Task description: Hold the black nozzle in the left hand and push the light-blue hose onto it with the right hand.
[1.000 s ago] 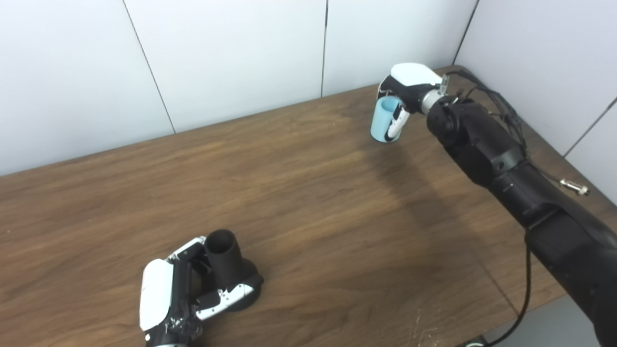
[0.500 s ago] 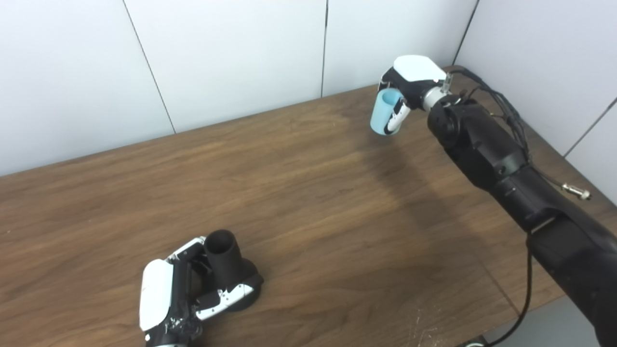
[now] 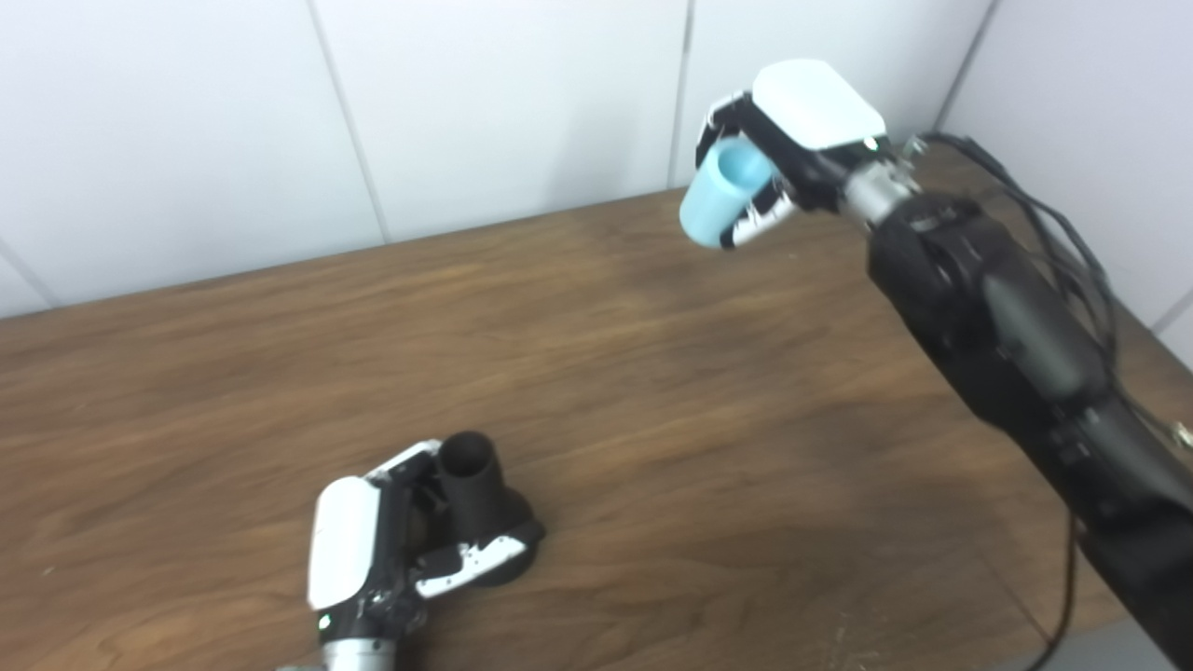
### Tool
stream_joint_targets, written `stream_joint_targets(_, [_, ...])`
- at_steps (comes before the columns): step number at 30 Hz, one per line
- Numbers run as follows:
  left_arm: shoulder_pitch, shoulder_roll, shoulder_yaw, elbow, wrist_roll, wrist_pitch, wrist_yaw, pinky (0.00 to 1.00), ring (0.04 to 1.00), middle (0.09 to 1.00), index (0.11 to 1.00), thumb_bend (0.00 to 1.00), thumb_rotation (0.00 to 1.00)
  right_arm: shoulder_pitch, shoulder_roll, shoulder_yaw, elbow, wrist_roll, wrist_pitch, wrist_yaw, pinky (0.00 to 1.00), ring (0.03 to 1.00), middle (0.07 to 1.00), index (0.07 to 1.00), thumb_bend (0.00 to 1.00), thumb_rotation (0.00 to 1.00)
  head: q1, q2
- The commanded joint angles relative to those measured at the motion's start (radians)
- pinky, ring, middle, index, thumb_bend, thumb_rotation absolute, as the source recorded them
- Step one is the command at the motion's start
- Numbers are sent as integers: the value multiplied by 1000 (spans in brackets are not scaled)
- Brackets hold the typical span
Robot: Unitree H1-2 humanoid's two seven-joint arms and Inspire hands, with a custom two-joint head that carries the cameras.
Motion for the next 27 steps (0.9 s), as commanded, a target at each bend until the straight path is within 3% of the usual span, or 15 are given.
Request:
stream_joint_targets(1, [44,14,-6,67,42,31,0,406,459,451,496,523,0,-17,-7,-33,-68,14,6,20,350,403,521,501,499,0,24,2])
stream_joint_targets(10, [50,-26,-31,75,81,48,9,381,433,414,500,520,0,18,62,-22,-260,28,16,149,383,391,513,529,498,0,114,6])
stream_joint_targets(14, [55,-40,-38,74,93,61,10,387,439,416,501,520,0,30,118,-24,-323,71,54,202,423,397,509,521,500,0,139,10])
stream_joint_targets(27, [60,-70,-57,67,117,79,11,445,478,460,495,523,0,56,243,-35,-461,156,49,208,306,391,516,522,494,0,203,24])
